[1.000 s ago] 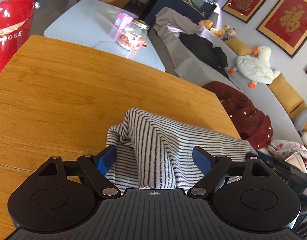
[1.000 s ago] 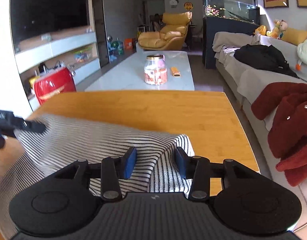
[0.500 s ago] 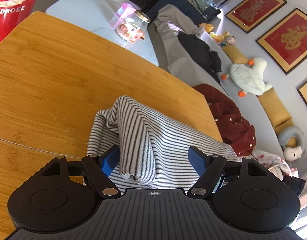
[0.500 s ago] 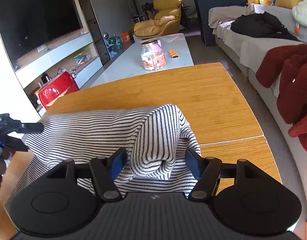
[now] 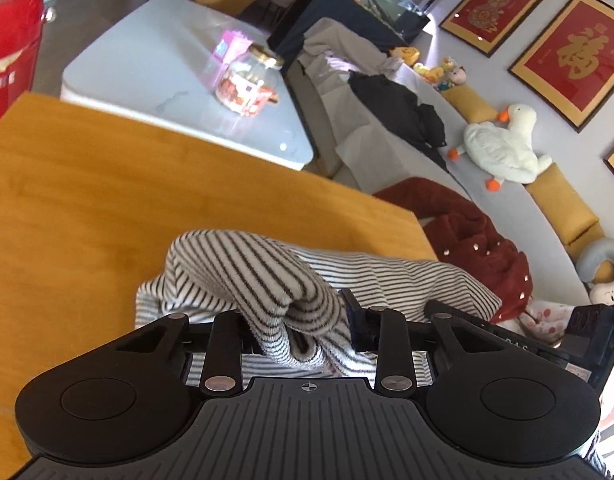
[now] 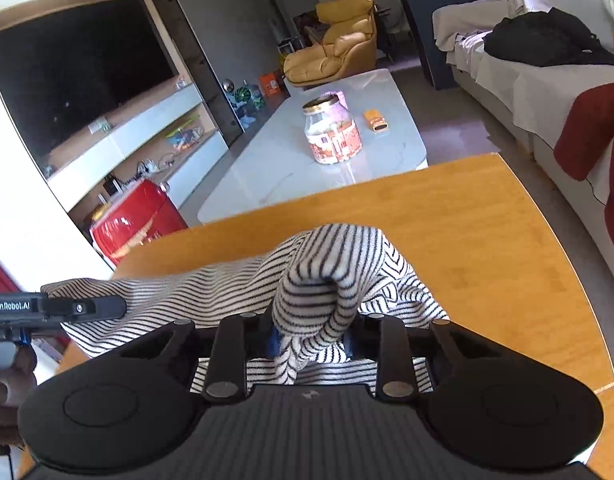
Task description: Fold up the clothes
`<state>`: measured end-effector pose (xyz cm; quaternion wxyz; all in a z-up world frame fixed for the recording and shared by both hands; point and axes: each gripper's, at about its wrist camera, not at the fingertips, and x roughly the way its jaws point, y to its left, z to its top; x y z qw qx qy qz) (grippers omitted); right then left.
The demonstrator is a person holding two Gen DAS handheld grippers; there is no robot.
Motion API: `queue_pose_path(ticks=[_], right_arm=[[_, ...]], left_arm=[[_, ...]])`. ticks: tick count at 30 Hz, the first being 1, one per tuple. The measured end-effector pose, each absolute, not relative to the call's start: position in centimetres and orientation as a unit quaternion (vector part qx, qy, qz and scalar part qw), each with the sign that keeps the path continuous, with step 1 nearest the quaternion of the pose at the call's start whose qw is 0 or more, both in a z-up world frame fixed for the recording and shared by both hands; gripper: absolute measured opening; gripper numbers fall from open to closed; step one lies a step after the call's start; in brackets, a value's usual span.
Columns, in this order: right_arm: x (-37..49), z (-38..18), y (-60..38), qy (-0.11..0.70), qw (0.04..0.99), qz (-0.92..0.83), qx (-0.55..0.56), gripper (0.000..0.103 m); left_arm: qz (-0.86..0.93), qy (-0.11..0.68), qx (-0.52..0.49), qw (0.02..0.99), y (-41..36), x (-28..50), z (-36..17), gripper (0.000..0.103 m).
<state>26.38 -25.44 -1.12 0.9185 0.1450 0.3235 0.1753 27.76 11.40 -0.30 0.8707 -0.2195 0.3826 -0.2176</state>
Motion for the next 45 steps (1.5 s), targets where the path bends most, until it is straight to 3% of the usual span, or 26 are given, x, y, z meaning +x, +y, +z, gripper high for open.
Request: queue_pose_path(ticks=[5,14,17,21,23,25,28,30,35,39,45], right_arm=[[23.4,1.7,-27.0,0.294,0.92,0.213,0.145,0.027],[18.1,-0.5,-28.5,0.351,0.902,0.219,0.121,0.028],[17.5,-2.4,-28.2,0.376,0.899,0.199,0.101,0.034],[16.8,-2.8,-27.9,0.374,0.907,0.181,0.071,0.05],[16.4,-1.6,-28.4,0.359,0.914,0.178,0.069,0.063],[16.0,0.0,-29.2,0.334,0.925,0.17,0.069,0.087],[15.9,2.0,-30.4,0.291,0.942,0.147,0.075,0.103],[16.9,1.8,-30.2,0.287,0.948,0.126,0.062,0.103],[20.0,-1.4,-28.6,0.339,0.938,0.073,-0.007,0.103],[18.8,-2.3,-27.6,0.347,0.934,0.077,-0.018,0.103],[16.6,-2.9,-26.3,0.348,0.933,0.089,-0.024,0.103]], left_arm=[[-0.262,0.335,-0.183,0.886,11.2,23.8,3.6,0.034],[-0.286,0.377,-0.196,0.859,10.1,15.8,1.0,0.034],[-0.274,0.402,-0.186,0.854,10.0,15.1,-1.0,0.038],[-0.237,0.435,-0.167,0.853,10.7,15.0,-3.7,0.044],[-0.226,0.429,-0.166,0.859,11.4,14.7,-2.9,0.046],[-0.214,0.414,-0.156,0.871,12.2,14.2,-1.6,0.048],[-0.216,0.372,-0.154,0.889,13.6,12.9,1.2,0.064],[-0.227,0.344,-0.167,0.896,14.0,12.1,3.0,0.077],[-0.298,0.345,-0.22,0.862,12.0,12.4,2.9,0.085],[-0.3,0.414,-0.232,0.828,9.3,14.1,-1.2,0.085],[-0.269,0.416,-0.195,0.846,9.3,16.8,-2.8,0.081]])
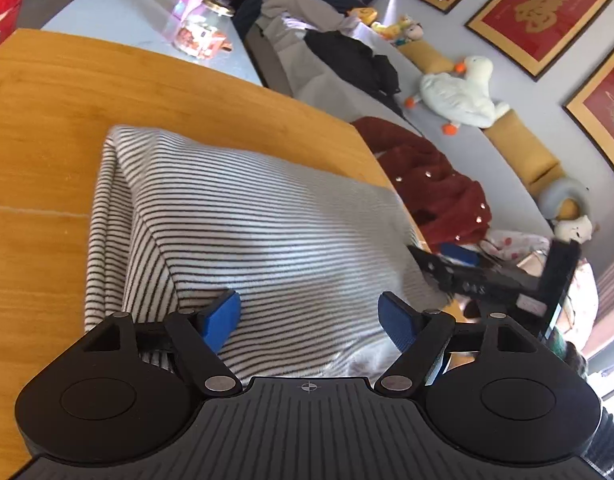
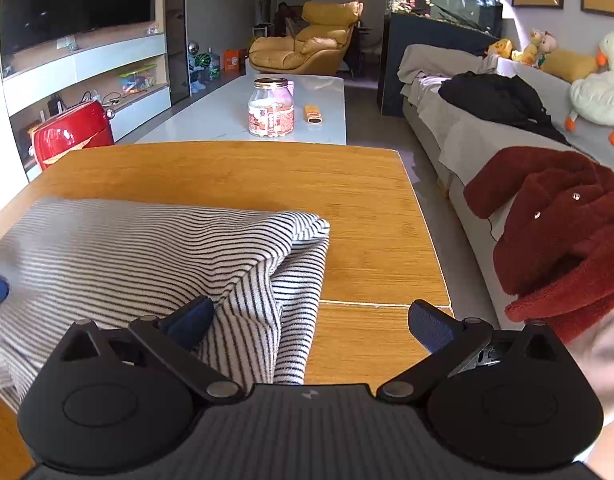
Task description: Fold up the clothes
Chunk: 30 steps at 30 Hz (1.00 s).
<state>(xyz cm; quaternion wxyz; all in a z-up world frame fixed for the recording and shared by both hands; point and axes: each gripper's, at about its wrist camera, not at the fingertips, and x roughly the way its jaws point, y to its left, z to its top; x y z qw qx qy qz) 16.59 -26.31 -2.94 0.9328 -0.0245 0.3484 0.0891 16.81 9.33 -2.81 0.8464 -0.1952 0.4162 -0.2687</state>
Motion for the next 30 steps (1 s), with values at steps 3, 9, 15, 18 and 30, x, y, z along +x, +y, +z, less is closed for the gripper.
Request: queue_pose_path(ticks=[3,9,15,18,30], right_arm=[[15.5,-3.3,-25.6,0.349,0.932,0.095,-0.028,0.103],[13.3,-2.9,-22.4,0.354,0.919,0.172,-0.028,0.103],[13.2,0.2,-22.5,0.28,0.946,0.156,-0.054,0.103],[15.1,-0.9,-23.6,0.297,0.945,0.12,-0.065,0.103],[16.1,-4.9,-24.0,0.318,0.943,0.07,-0.072,0.103]], left_arm=[[-0.247,0.398,-0.157,0.87,9.4,19.1,-2.7,0.082],[-0.238,0.377,-0.106,0.889,9.1,24.3,-2.5,0.083],[-0.209,0.392,-0.085,0.892,8.0,24.5,-1.3,0.094],[-0.192,0.393,-0.052,0.898,7.2,23.1,-0.9,0.095],[-0.227,0.406,-0.057,0.883,6.2,19.3,0.1,0.096]])
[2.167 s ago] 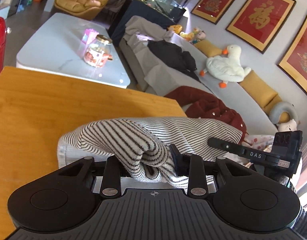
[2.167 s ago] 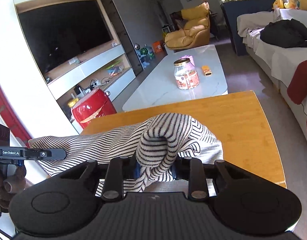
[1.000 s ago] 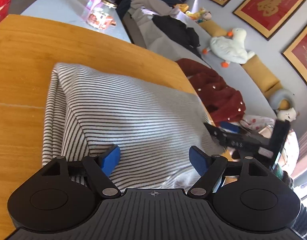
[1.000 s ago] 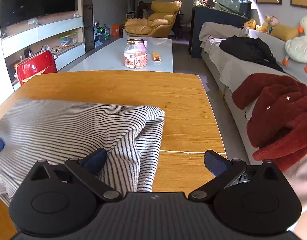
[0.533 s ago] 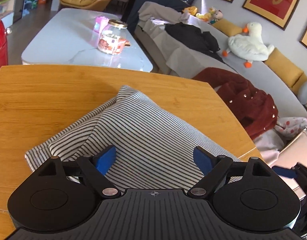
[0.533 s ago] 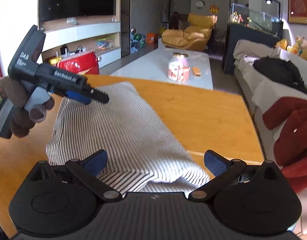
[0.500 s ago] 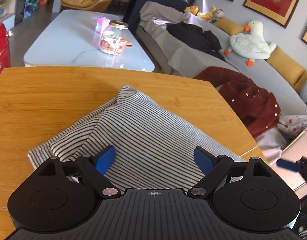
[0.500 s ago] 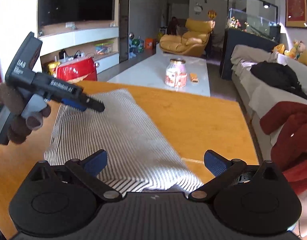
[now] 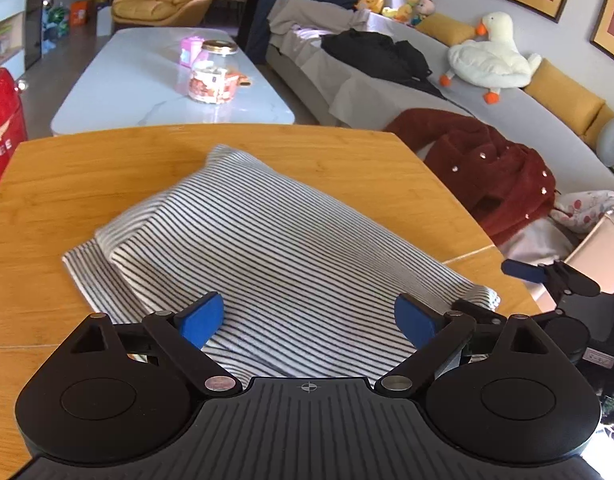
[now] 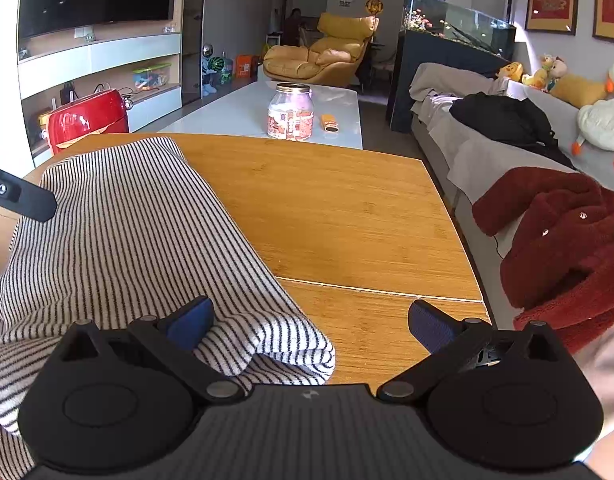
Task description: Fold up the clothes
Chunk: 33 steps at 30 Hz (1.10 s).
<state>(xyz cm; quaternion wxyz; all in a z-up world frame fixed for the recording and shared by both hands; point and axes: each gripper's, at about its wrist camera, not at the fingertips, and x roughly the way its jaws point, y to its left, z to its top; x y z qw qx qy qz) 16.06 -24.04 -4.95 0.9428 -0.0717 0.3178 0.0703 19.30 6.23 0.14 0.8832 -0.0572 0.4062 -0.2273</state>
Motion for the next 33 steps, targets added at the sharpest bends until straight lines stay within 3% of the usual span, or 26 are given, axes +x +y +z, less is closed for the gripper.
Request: queue_pose_path(ticks=[10,17,26,33], right_arm=[[13.8,-4.7,-22.9,0.341,0.934,0.084,-0.063,0.103],[12.2,-5.2,-21.9,0.381,0.91,0.163,0.029,0.103],[12.5,-5.0,-21.3,0.392,0.899,0.194,0.016,0.103],[11.7,-1.8,-20.2,0.313,0.921,0.232,-0.009,0.103]], left_arm=[[-0.232,0.398,-0.01,0.887,4.6,20.5,-1.5,0.099],[-0.231,0.387,0.013,0.893,4.1,23.1,-1.9,0.101],[-0.219,0.385,0.019,0.896,4.4,23.3,-1.8,0.102],[-0.224,0.375,0.028,0.899,7.3,18.0,0.6,0.102]])
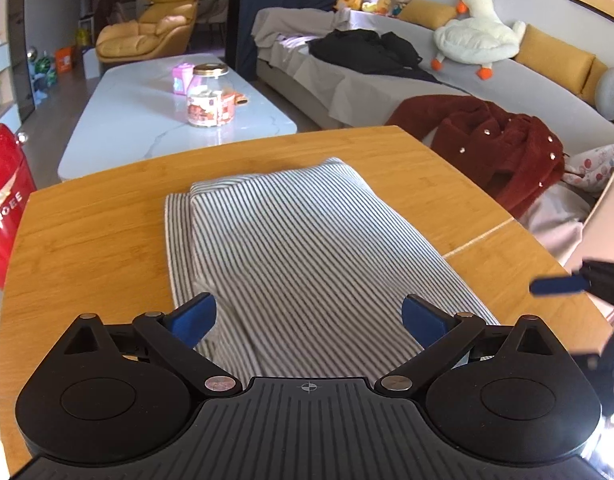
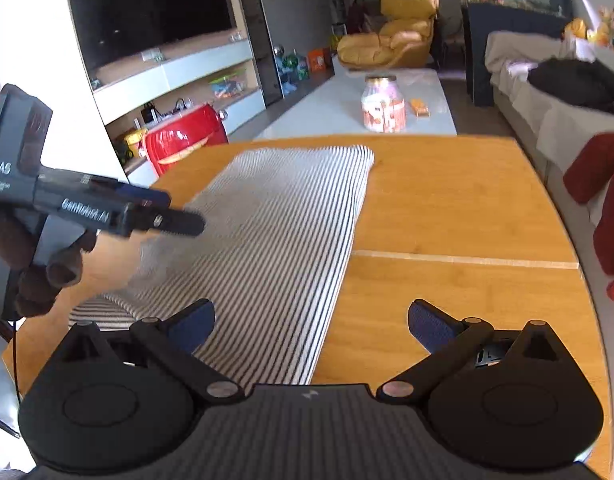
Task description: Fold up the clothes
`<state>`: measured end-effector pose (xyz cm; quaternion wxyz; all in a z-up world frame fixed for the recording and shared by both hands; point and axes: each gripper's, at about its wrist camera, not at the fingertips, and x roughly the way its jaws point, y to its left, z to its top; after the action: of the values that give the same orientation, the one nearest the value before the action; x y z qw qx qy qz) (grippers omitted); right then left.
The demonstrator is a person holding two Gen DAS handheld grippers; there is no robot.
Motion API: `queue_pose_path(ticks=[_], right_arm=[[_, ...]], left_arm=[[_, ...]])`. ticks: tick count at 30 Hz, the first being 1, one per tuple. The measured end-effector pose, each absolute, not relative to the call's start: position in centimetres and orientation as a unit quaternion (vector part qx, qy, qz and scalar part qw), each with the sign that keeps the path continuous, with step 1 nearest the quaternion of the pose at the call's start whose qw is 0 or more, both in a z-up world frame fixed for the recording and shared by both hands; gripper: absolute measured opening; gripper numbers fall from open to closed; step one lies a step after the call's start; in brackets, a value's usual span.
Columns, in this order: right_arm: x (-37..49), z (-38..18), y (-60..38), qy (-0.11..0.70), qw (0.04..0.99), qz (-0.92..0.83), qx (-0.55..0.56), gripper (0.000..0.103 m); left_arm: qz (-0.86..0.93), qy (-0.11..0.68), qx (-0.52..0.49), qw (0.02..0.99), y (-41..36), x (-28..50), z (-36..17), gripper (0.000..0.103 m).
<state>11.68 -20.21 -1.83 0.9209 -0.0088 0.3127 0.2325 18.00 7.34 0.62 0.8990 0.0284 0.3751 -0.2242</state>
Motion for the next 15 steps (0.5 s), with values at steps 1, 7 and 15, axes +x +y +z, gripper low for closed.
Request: queue_pose_path(ticks=[1,7,15], right_arm=[[11.5,-1.4,-20.0,0.3,0.924,0.238,-0.012,0.103],[11.4,-0.1,-17.8,0.266,0.92,0.284,-0.048,0.079],[11.4,-2.5,-16.1,0.321,0.887,0.312,-0.116,0.082]], left_arm=[[-0.228,0.379,0.032,0.896,7.8,17.0,0.7,0.102],[-0.241,0.401,0.061,0.882,9.5,11.9,0.2,0.102],[-0.232,0.418,0.065,0.876,10.5,10.0,-0.9,0.102]])
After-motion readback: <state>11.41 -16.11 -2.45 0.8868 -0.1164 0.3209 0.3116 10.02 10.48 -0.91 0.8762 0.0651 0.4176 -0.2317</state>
